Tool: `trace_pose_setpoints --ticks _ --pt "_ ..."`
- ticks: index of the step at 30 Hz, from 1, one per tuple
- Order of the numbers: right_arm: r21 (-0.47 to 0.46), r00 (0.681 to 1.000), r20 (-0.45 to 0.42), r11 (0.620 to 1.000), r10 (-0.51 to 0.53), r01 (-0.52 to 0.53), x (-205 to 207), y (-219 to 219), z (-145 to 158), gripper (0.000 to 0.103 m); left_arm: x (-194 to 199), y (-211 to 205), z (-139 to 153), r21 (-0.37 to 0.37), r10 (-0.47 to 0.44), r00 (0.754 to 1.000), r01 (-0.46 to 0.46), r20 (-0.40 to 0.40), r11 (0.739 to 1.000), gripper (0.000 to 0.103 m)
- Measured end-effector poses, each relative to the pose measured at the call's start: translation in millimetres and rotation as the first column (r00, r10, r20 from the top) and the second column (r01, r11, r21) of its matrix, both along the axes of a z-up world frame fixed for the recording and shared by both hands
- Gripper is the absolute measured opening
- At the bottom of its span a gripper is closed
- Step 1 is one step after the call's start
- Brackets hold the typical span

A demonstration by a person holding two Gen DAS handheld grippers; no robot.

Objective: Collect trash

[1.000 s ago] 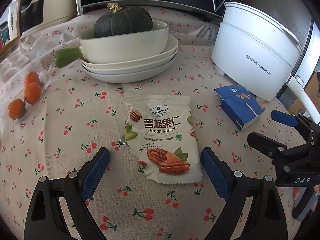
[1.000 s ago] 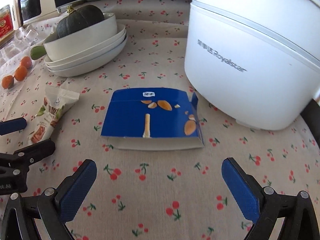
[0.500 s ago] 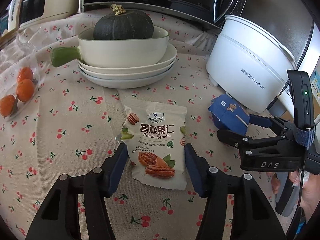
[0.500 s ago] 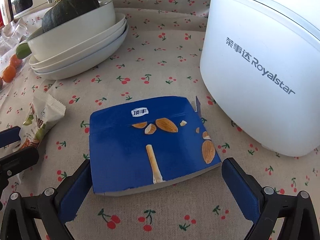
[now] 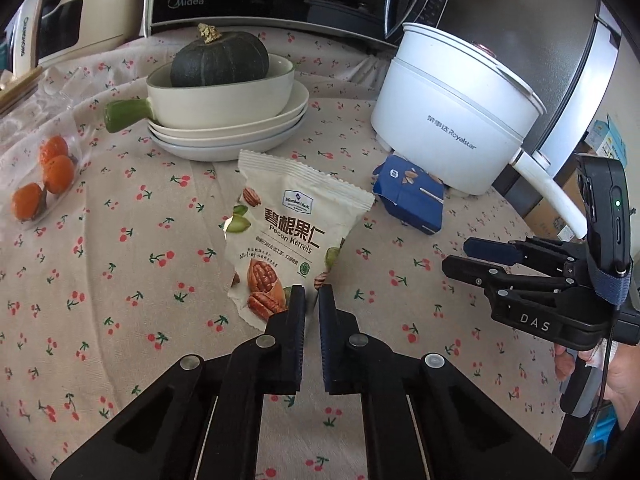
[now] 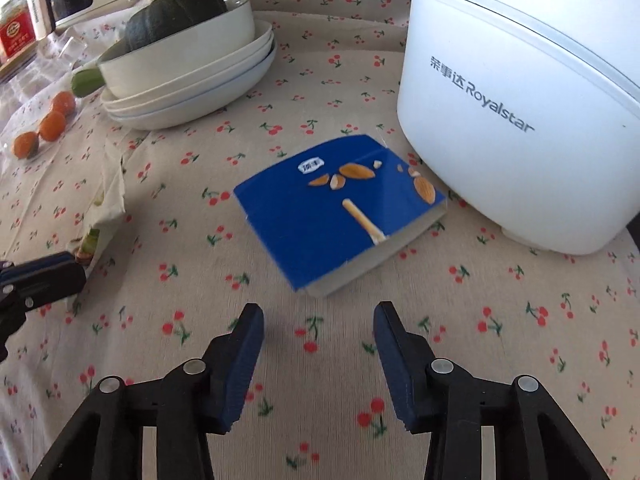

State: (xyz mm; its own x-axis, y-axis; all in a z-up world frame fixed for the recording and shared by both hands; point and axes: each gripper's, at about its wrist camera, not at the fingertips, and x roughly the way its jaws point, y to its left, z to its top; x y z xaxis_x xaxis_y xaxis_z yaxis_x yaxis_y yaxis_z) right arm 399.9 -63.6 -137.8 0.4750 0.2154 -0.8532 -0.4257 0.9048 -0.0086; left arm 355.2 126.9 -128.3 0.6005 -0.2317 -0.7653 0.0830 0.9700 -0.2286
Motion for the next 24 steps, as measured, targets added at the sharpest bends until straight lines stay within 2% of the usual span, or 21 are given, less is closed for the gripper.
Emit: trace_pose_setpoints --ticks 4,5,6,8,12,17,20,22,23,24 --pt "0.023 1.000 -0.010 0.999 -0.027 0.027 -13 -10 12 0.042 -14 6 13 -0.025 0.020 0.999 -0.019 0.029 1.000 0.003" --pt "0.039 0.999 -0.018 0.998 -0.051 0.052 -11 -12 15 0.054 -15 8 14 -0.024 0.027 0.999 -0.026 0.037 0.999 0.003" --pt "0.060 0.996 -0.025 0.995 -0.081 0.083 -8 -13 18 0.078 -16 9 14 -0.021 0.035 0.998 -0.034 0.044 0.999 0.003" --pt "0.120 0.989 -0.027 0.982 -0.145 0.147 0 -14 27 0.102 -16 13 10 -0.022 0.049 0.997 -0.048 0.052 0.999 0.003" --pt "0.154 0.957 -0.053 0.945 -0.285 0.290 28 4 32 0.103 -13 27 -5 -0.034 0.071 0.997 -0.069 0.042 0.997 0.000" --pt "0.081 0.906 -0.044 0.903 -0.420 0.422 59 33 13 0.103 -13 43 -22 -0.051 0.061 0.998 -0.061 0.006 0.997 0.000" --pt "0.053 0.881 -0.043 0.880 -0.471 0.472 72 41 -1 0.103 -17 49 -20 -0.056 0.049 0.999 -0.048 0.012 0.997 0.005" --pt "0.042 0.865 -0.058 0.865 -0.498 0.501 79 39 -10 0.103 -16 50 -16 -0.049 0.040 0.999 -0.039 0.010 0.998 0.011" --pt "0.035 0.857 -0.072 0.857 -0.510 0.513 82 37 -15 0.103 -15 51 -15 -0.051 0.041 0.999 -0.040 0.011 0.998 0.022" --pt "0.035 0.850 -0.087 0.851 -0.520 0.525 82 34 -19 0.103 -14 52 -14 -0.038 0.056 0.998 -0.056 0.007 0.998 0.051"
